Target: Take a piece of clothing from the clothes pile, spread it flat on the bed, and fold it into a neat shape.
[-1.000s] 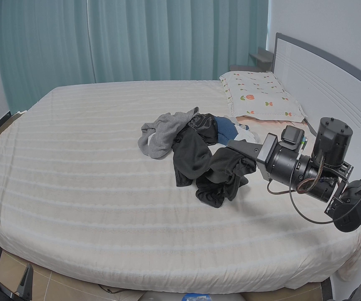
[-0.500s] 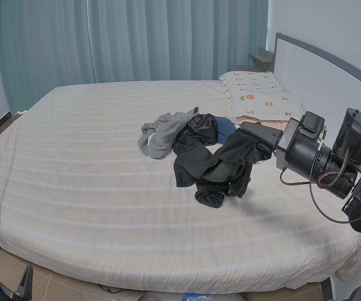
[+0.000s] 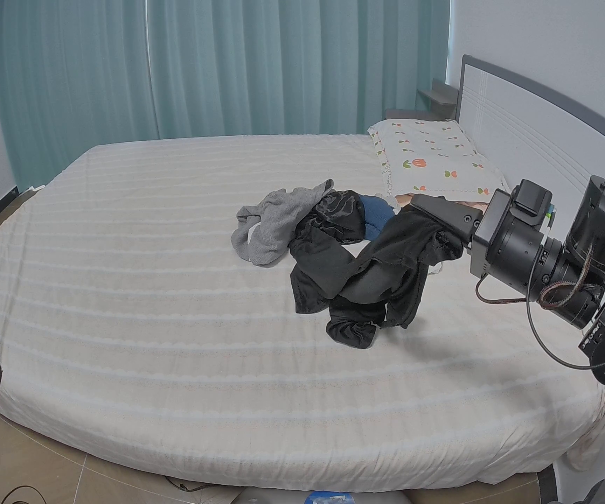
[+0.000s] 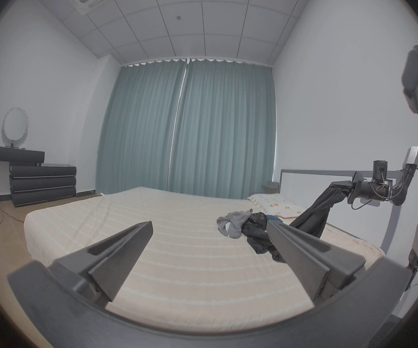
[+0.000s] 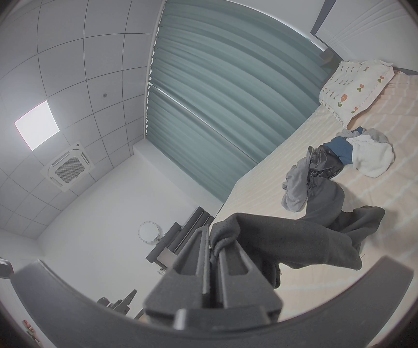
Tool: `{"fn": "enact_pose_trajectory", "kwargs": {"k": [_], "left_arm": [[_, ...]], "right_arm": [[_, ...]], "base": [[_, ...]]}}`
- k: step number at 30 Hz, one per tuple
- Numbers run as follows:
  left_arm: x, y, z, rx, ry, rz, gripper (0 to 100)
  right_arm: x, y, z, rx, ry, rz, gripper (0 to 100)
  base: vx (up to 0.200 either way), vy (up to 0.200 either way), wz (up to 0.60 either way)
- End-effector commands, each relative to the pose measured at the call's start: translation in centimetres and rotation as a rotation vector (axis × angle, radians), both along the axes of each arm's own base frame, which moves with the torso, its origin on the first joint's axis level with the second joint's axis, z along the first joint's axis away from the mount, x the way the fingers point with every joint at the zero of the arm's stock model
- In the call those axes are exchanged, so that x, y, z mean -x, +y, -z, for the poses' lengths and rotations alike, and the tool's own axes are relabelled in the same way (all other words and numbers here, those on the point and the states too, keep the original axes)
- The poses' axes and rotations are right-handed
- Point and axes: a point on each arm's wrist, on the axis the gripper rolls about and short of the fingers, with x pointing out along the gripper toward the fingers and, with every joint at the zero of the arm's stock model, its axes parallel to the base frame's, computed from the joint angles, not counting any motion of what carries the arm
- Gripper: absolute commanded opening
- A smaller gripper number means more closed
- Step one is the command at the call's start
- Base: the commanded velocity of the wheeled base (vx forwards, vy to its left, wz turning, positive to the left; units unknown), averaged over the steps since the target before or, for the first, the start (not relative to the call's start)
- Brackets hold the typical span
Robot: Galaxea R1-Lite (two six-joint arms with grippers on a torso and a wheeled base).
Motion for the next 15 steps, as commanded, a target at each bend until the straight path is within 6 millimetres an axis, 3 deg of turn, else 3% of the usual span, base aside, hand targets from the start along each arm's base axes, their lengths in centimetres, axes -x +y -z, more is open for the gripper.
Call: {"fn": "enact_pose_trajectory", "kwargs": {"k": [1,3,5,11,15], "left_arm": [[-9.1,-2.2,-0.7,-0.072,0.306,0.186,100],[-10.3,-2.9,-0.1,-0.076,0.359,0.226,100],[-13.1,-4.7,1.7,-0.073,0.474,0.283,100],[-18.7,-8.5,5.5,-0.077,0.572,0.34,100],[-21.2,-11.2,8.6,-0.08,0.596,0.373,100]], "right_arm": [[-0.8,0.4,0.0,-0.003,-0.002,0.002,0],[-1.1,0.6,0.3,0.0,0.005,0.002,0],[-2.1,1.1,0.2,0.004,0.003,0.004,0],[-2.9,1.9,-2.2,-0.011,-0.027,0.011,0],[-3.4,2.7,-3.2,0.017,-0.061,0.083,0]], "base": [[0.0,0.0,0.0],[0.0,0.0,0.0],[0.0,0.0,0.0],[0.0,0.0,0.0],[0.0,0.0,0.0]]}}
